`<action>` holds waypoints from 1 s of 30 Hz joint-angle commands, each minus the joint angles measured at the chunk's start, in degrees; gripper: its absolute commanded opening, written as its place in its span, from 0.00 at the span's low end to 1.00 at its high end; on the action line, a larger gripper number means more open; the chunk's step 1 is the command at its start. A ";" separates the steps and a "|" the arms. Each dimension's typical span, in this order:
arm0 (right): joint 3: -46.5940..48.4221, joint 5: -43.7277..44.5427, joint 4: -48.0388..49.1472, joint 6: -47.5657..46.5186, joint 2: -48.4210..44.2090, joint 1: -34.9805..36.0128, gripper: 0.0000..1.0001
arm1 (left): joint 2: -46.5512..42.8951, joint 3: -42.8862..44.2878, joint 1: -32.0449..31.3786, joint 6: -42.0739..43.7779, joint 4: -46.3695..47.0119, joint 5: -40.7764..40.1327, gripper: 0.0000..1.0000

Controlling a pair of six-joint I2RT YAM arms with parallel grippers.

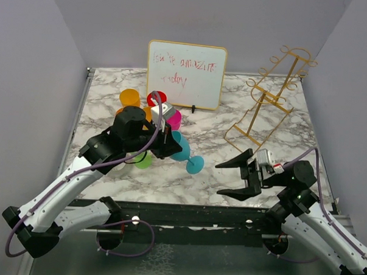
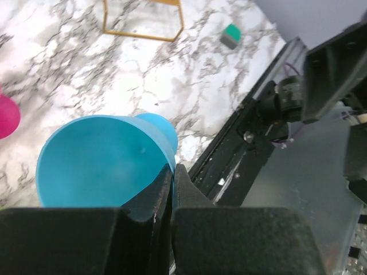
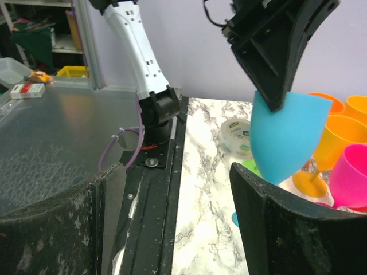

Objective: Take the wine glass off the wine glass rack
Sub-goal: Place the wine glass at the center of the board.

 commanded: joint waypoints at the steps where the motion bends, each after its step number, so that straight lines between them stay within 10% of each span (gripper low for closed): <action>1: 3.35 7.25 -3.80 -0.50 0.74 0.00 0.78 | 0.86 -0.04 0.00 -0.18 -2.94 -7.22 0.00; 14: 9.57 40.19 -11.39 6.93 0.36 -0.01 0.80 | 7.30 -1.27 -7.42 -3.19 -6.93 -27.34 0.00; 30: 10.86 59.98 -23.87 25.31 4.46 -0.01 0.81 | 9.09 -7.03 -13.32 -7.63 -4.59 -43.66 0.00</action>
